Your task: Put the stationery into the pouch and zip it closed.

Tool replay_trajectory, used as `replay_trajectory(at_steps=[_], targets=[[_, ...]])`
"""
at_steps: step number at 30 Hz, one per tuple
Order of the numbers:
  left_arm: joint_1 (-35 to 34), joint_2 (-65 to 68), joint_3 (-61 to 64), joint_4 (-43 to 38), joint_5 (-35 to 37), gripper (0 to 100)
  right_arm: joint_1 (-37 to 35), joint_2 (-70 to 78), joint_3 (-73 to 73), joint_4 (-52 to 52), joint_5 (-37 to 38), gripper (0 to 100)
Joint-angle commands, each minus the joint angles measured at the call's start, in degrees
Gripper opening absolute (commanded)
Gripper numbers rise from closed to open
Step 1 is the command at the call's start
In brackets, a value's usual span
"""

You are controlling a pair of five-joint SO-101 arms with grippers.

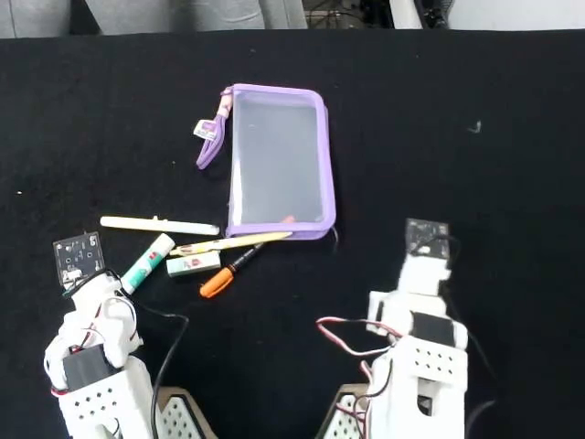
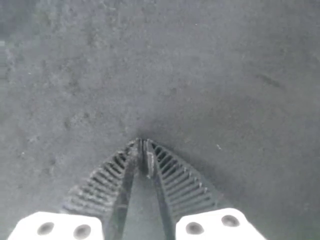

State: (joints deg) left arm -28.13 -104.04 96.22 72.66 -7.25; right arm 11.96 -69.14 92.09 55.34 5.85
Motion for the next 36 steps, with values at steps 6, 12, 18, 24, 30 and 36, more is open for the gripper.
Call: replay_trajectory(at_steps=[6,12,18,24,30,36], targets=[[-0.22,-0.35,1.19,0.35,0.26,3,-11.43,0.31,-1.63,0.35,0.0,1.1],[-0.22,-0.35,1.19,0.35,0.26,3,-23.82,0.31,-1.54,-0.18,0.09,1.1],[-0.22,-0.35,1.19,0.35,0.26,3,-39.03,0.31,-1.54,0.26,0.09,1.1],[-0.22,-0.35,1.19,0.35,0.26,3,-42.64,0.31,-1.54,0.35,0.09,1.1],[-0.22,-0.35,1.19,0.35,0.26,3,-43.43,0.31,-1.45,0.35,0.09,1.1],[-0.22,-0.35,1.19,0.35,0.26,3,-43.43,0.31,-1.45,1.14,0.09,1.1]])
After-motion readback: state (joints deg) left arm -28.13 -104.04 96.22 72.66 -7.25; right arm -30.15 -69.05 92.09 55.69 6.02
